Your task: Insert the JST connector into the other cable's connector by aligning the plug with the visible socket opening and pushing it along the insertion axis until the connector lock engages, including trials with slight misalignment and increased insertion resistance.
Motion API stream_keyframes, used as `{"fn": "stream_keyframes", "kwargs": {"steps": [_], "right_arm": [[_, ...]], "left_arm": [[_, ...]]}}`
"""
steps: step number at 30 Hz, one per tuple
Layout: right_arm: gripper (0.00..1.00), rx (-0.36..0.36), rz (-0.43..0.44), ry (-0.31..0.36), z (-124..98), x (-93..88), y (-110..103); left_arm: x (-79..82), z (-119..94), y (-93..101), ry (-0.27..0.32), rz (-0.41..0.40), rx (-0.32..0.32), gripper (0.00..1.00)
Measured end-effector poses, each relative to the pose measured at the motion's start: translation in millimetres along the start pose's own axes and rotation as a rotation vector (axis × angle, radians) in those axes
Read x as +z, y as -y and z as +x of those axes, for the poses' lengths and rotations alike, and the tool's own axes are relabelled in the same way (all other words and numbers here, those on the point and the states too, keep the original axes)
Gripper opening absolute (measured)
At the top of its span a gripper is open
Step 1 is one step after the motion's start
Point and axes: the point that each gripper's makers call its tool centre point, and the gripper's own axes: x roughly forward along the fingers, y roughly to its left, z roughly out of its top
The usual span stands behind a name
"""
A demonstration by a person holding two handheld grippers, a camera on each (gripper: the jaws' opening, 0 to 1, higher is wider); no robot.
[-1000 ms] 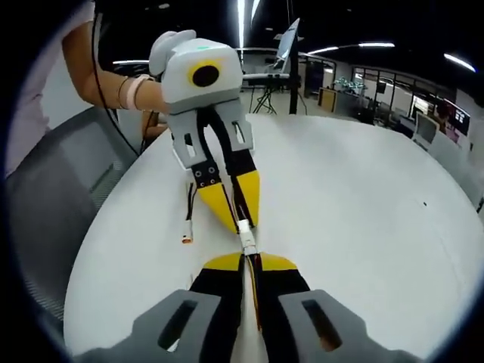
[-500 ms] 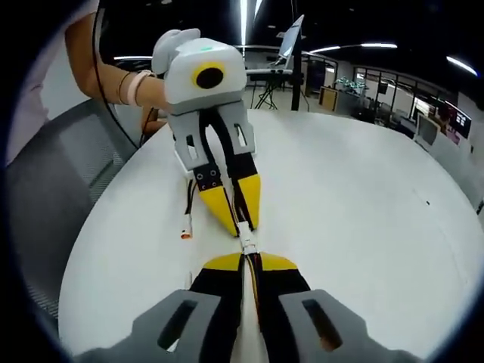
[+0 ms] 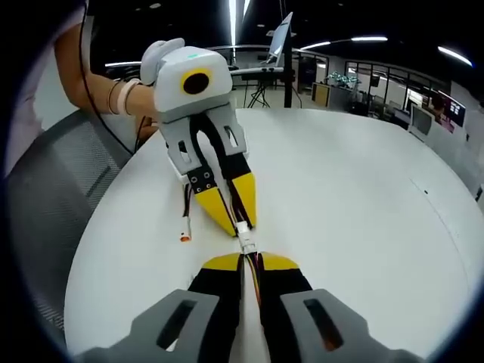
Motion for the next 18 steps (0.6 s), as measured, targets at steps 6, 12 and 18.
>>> {"fn": "stream_keyframes", "kwargs": {"steps": [6, 12, 18], "right_arm": [[0.05, -0.022, 0.025, 0.012, 0, 2.3, -3], [0.09, -0.061, 0.046, 0.024, -7, 6.6, -3], [0.10, -0.097, 0.049, 0.007, -19, 8.3, -4]], "left_arm": [[-2.6, -3, -2.4, 0.004, -0.057, -0.008, 0.06], [-0.1, -6, -0.5, 0.000, -0.057, -0.006, 0.08], [14.9, -20, -3.2, 0.039, -0.034, 0.030, 0.08]]}}
